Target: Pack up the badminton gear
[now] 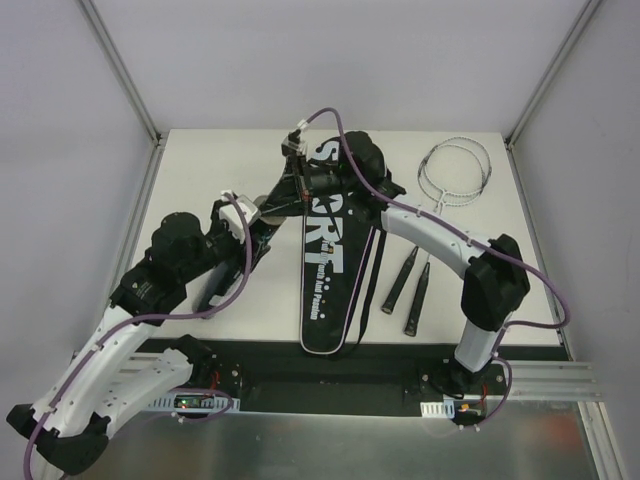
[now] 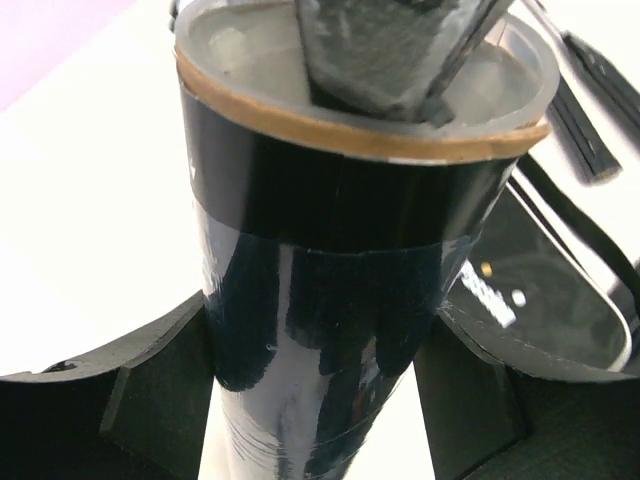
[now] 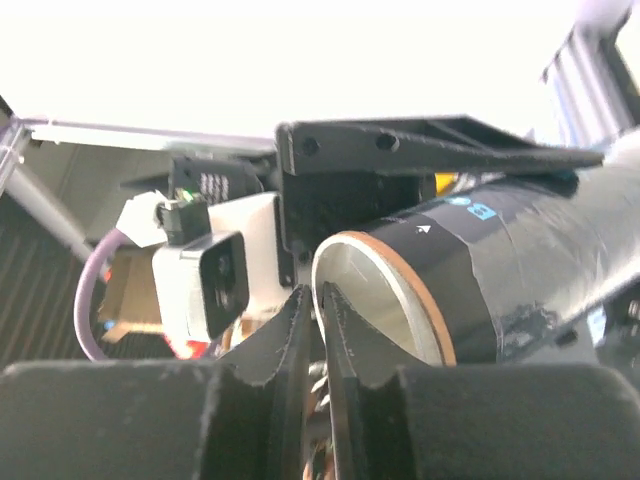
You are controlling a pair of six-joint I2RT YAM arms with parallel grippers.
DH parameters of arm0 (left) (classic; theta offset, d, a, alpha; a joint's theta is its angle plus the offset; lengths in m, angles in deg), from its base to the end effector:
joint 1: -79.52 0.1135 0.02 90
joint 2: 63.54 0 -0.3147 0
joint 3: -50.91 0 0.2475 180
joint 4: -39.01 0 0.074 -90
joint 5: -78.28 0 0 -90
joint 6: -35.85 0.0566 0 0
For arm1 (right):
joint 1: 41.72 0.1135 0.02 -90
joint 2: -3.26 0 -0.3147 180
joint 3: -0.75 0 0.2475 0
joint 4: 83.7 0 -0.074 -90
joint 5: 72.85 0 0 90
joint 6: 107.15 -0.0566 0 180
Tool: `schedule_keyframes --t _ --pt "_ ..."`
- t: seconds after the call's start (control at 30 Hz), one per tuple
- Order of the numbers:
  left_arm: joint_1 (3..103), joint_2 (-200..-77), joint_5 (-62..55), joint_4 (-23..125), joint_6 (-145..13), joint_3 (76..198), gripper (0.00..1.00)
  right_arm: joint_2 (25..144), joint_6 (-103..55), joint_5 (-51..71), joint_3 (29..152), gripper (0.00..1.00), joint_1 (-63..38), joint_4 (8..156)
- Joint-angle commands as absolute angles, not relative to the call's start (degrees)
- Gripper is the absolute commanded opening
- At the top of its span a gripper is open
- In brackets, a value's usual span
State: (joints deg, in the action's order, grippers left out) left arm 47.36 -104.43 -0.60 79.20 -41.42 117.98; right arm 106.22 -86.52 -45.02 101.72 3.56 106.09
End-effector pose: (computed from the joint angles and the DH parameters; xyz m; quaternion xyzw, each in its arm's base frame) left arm 0.1042 -0.0784 0.3973 0.3546 0.7022 -0.1787 0.5910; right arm 0.2722 0.3460 0.4252 -0.2630 0.6318 0.7265 0.0627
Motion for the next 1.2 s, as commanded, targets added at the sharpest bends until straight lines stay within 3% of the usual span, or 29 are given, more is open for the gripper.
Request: schedule_keyframes --t 0.0,0.2,0.53,0.7,0.97,1.17 --pt "45.9 -108.7 4.2 16.2 -49.6 122.5 0.0 108.5 -80.2 -32.2 99.8 0.13 12.5 102.4" --pt "45.9 -110.4 6.4 14.5 -52.0 124.8 0.0 112.3 -87.2 -31.3 97.8 0.12 12.8 111.4" --pt "45.9 -102.8 2.5 29.3 -46.3 122.0 0.0 105.6 -82.8 -32.8 99.3 0.15 7.6 101.0" --pt "45.9 -98.6 2.6 41.4 -40.7 121.8 0.0 103.4 -79.1 -36.5 108.0 0.24 5.1 93.4" --pt "45.9 -94.9 5.1 48.6 -39.4 118.7 0.0 99.5 -75.5 -40.6 116.8 0.45 2.2 84.4" --pt "45.9 -95.6 4.8 51.3 -38.8 118.4 0.0 97.1 -69.0 -41.5 118.8 0.5 0.8 75.8"
